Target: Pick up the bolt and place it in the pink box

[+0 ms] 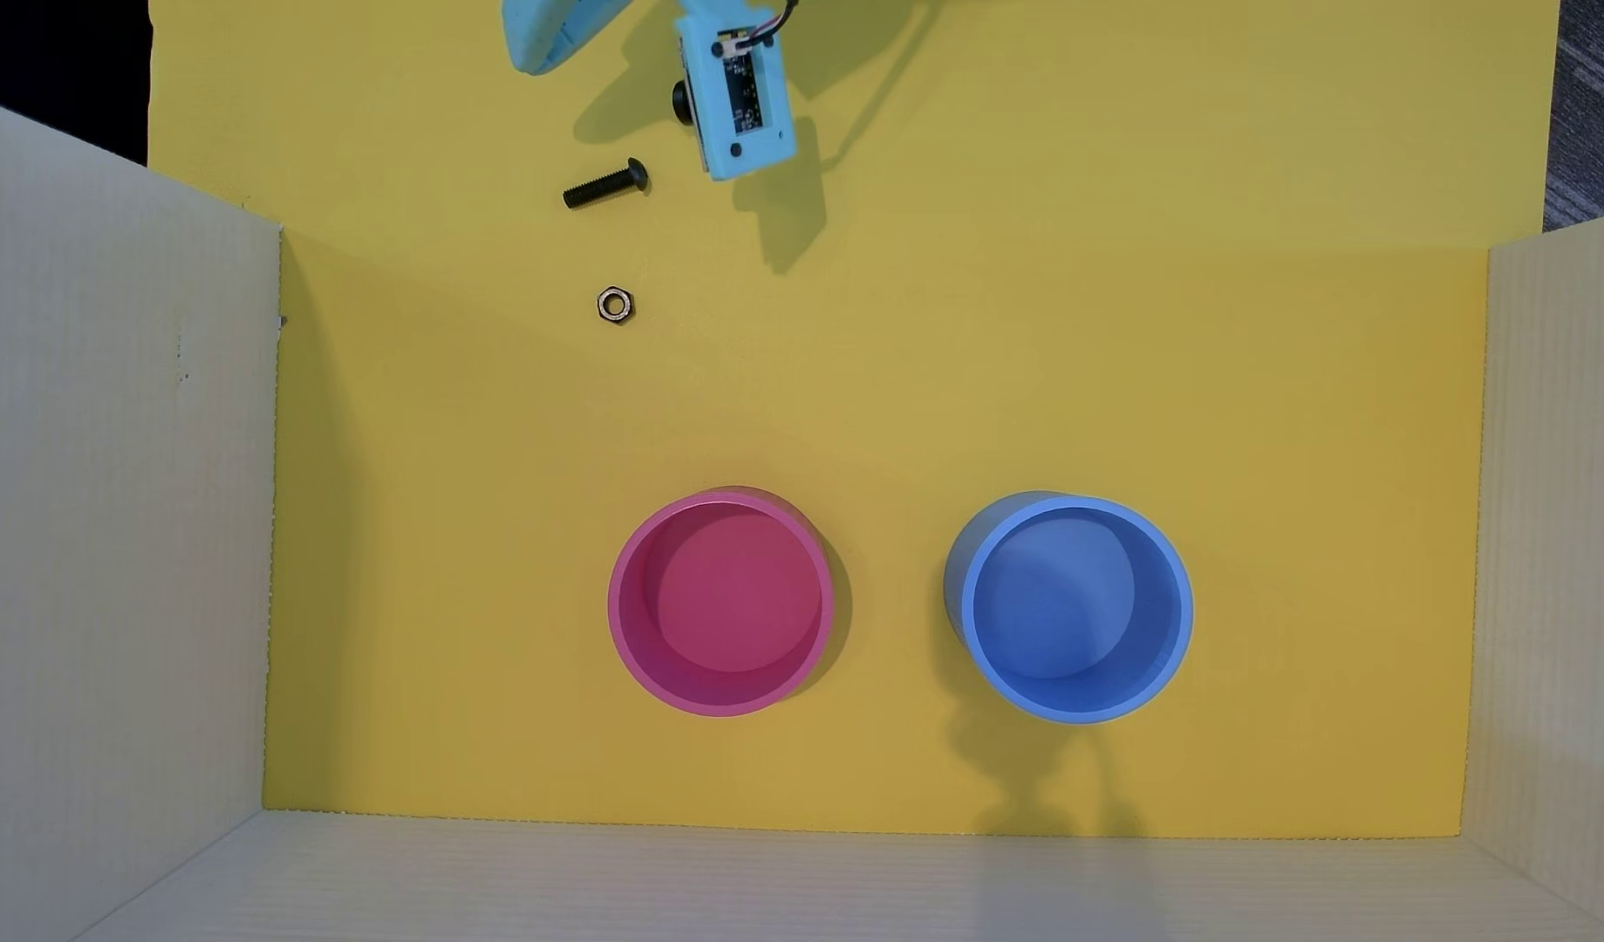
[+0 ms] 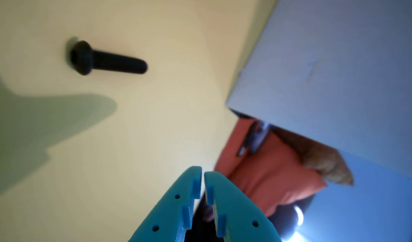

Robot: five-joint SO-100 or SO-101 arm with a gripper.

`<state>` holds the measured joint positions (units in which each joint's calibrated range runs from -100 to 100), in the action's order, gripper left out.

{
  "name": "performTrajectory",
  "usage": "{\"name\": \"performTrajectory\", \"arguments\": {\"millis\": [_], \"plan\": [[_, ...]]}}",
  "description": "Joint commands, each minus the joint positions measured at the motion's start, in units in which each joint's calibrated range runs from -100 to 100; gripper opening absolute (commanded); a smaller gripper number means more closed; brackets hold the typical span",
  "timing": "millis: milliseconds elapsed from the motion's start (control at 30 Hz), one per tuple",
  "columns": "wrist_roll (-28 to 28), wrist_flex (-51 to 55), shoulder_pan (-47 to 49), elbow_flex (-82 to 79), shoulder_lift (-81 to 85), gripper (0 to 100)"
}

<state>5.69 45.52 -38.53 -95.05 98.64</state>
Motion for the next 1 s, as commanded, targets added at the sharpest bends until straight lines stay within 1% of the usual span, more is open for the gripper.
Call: {"name": "performTrajectory", "arguments": {"millis": [0,167,267,433,733,867,967], "plan": [[1.3,-0.5,0.4,4.4,0.1,2],[2.8,0.3,0.5,6.8,-0.4,2],[3.1,2.5,0.5,8.1,-4.1,2],[3.0,2.1,0.2,13.4,-16.7,2],[3.2,2.1,0.1,28.6,-38.5,2],[7.2,2.1,0.5,34.1,-47.0,2],[8.9,1.4,0.4,37.3,-53.3,2]]}}
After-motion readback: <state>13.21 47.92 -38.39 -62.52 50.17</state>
